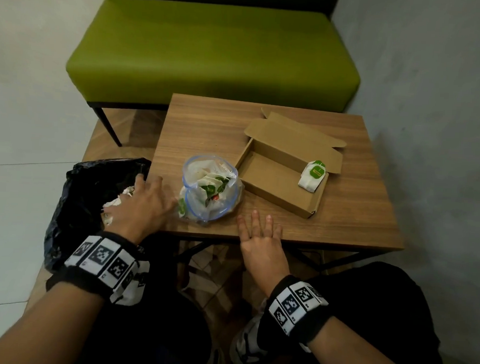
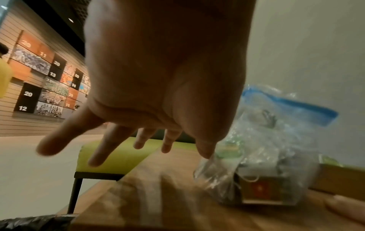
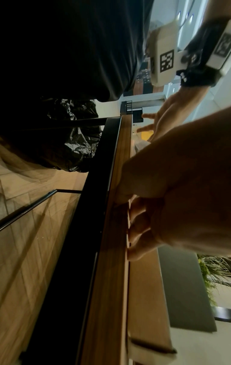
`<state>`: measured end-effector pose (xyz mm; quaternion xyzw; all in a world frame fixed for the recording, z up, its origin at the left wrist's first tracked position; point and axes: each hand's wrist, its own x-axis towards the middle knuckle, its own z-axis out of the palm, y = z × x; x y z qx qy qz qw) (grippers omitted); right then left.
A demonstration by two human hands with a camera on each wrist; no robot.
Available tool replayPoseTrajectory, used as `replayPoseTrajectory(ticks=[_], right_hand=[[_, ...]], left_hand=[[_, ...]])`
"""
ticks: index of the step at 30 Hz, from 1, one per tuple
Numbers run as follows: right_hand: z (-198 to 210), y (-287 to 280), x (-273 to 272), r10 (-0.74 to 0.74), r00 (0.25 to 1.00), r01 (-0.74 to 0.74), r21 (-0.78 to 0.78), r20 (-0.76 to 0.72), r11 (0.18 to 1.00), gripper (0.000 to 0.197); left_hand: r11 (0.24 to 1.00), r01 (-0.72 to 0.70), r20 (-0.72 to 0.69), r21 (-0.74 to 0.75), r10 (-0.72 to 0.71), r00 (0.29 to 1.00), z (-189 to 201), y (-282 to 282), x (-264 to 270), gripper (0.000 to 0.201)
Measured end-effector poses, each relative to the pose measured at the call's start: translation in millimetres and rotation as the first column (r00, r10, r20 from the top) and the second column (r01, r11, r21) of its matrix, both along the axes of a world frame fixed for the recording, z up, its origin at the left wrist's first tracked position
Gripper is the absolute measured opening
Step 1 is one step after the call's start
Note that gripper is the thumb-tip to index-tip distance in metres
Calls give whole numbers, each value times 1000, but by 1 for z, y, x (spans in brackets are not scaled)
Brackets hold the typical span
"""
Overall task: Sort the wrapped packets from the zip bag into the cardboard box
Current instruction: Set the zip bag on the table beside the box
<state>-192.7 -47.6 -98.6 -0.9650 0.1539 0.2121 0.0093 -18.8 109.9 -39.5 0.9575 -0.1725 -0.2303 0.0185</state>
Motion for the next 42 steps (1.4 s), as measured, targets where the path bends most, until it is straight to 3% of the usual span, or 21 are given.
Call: replayPoseTrajectory(ticks=[4, 7, 10, 12, 16, 20, 25, 31, 34, 36, 37, 39, 42], right_hand=[[-2, 1, 0, -14, 1000, 14, -5, 10, 1000, 62], [-3, 2, 1, -15, 1000, 15, -29, 14, 999, 61], [-4, 1, 2, -5, 1000, 5, -52, -14, 999, 59], [-8, 1, 3, -3, 1000, 4, -68, 16, 998, 57], [-15, 6, 2, 5, 1000, -3, -117, 17, 993, 82], [-13, 10, -6, 37, 999, -36, -140, 5, 990, 54], [-14, 10, -15, 45, 999, -41, -108, 30, 993, 75], [3, 13, -13, 14, 1000, -13, -119, 14, 993, 59], [13, 5, -10, 36, 999, -37, -38, -7, 999, 60], [25, -6, -13, -8, 998, 3, 83, 66, 997, 52], [32, -12, -14, -101, 982, 71, 183, 160, 981, 44], [44, -22, -16, -337, 877, 206, 364, 342, 908, 28], [61, -21, -10, -571, 647, 236, 579, 506, 781, 32]], left_hand=[[990, -20, 6, -143, 21, 1000, -28, 10, 2, 67], [994, -30, -69, -103, 23, 997, -55, 16, 1, 91], [996, -14, -51, -83, 9, 999, -75, 19, 2, 113], [998, -22, -64, -65, 18, 998, -65, 18, -4, 109], [996, -74, -62, -58, 71, 996, -47, 18, -20, 94], [999, -47, -33, -28, 46, 998, -52, 25, -28, 95], [998, -65, -65, -19, 64, 996, -49, 32, -45, 97], [998, -61, -84, 33, 63, 994, -48, 35, -46, 97], [998, -47, -171, 38, 53, 984, -38, 36, -34, 93], [1000, -24, -187, 5, 25, 982, -23, 41, -23, 80], [999, -30, -152, -37, 24, 988, -12, 41, -17, 73], [970, -93, -34, -224, 87, 996, 11, 39, -12, 62], [818, -125, 25, -562, 168, 986, 48, 23, -19, 48]])
